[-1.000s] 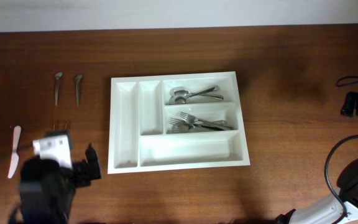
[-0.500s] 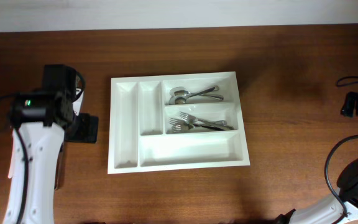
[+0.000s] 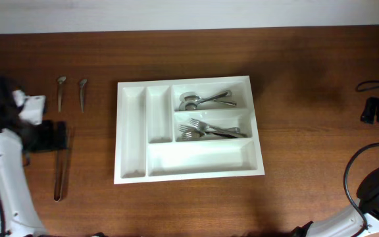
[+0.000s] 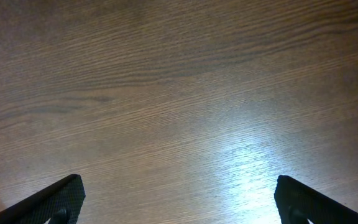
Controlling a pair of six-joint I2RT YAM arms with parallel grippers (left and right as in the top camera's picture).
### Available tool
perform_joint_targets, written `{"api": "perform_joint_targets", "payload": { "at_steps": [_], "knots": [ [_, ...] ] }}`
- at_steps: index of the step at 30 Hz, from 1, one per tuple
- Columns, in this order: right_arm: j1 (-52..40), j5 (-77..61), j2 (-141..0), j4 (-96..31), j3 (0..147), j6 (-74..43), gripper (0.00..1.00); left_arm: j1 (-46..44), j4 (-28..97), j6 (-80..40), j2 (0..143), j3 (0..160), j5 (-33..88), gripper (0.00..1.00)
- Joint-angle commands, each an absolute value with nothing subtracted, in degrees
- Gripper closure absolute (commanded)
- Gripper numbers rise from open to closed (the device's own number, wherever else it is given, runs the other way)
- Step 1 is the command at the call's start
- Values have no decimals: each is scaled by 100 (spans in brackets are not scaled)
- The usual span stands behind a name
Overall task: Pack container
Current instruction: 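Move the left gripper over the metal tongs at the left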
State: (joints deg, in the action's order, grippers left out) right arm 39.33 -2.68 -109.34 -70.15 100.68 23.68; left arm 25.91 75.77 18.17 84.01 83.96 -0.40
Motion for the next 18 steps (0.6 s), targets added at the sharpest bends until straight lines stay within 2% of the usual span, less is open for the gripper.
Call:
{"api": "perform_joint_targets", "payload": {
  "at_steps": [1,5,13,18],
  "knots": [
    [3940,-298,-10921,-6997,10049,2287,1,2956,7540,2174,8259,8447,276,1],
    [3940,-296,-10921,-7000,10049,2287,1,3059,7498,2213,8265,8447,318,1],
    [3940,-298,-10921,-6997,10049,2287,1,3048,7131,4010,8468,8442,576,1],
    [3940,-296,-10921,-6997,10049,2287,1,3055,7310,3625,8927,8442,148,1]
  ]
}}
